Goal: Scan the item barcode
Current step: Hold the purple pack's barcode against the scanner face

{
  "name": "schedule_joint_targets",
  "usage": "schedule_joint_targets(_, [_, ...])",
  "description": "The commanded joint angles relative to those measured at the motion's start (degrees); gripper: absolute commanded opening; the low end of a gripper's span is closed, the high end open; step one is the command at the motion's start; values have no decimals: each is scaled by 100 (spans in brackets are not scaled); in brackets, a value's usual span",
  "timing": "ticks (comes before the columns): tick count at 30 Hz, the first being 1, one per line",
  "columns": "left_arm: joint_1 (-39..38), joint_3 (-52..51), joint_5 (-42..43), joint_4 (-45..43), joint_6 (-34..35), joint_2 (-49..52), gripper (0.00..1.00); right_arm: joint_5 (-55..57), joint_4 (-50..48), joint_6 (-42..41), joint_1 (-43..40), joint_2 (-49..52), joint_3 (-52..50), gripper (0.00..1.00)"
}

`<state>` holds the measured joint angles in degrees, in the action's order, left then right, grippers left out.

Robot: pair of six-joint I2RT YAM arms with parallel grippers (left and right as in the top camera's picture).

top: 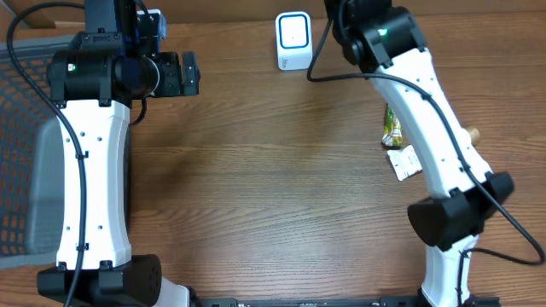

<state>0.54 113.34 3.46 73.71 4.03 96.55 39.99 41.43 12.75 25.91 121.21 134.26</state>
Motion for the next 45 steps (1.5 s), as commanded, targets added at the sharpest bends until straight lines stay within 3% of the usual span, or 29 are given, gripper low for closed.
schedule_joint_targets(1, [20, 33, 46, -24, -129, 9, 100, 1191, -643, 2262, 31, 538, 76, 4])
schedule_joint_targets(7, [20, 33, 46, -24, -129, 9, 99, 1117, -1460, 4979, 142, 1279, 70, 4])
schedule_joint_targets(12, [20, 33, 46, -24, -129, 9, 100, 763, -1899, 6164, 258, 1681, 70, 4])
schedule_joint_targets(17, [20, 33, 46, -24, -129, 9, 100, 544, -2686, 6255, 345, 1974, 70, 4])
schedule_joint_targets(25, [20, 33, 46, -24, -129, 9, 100, 393, -2951, 6253, 343, 2374, 11, 4])
schedule_joint_targets(45, [20, 33, 46, -24, -129, 9, 100, 704, -2946, 6033, 503, 2326, -33, 4])
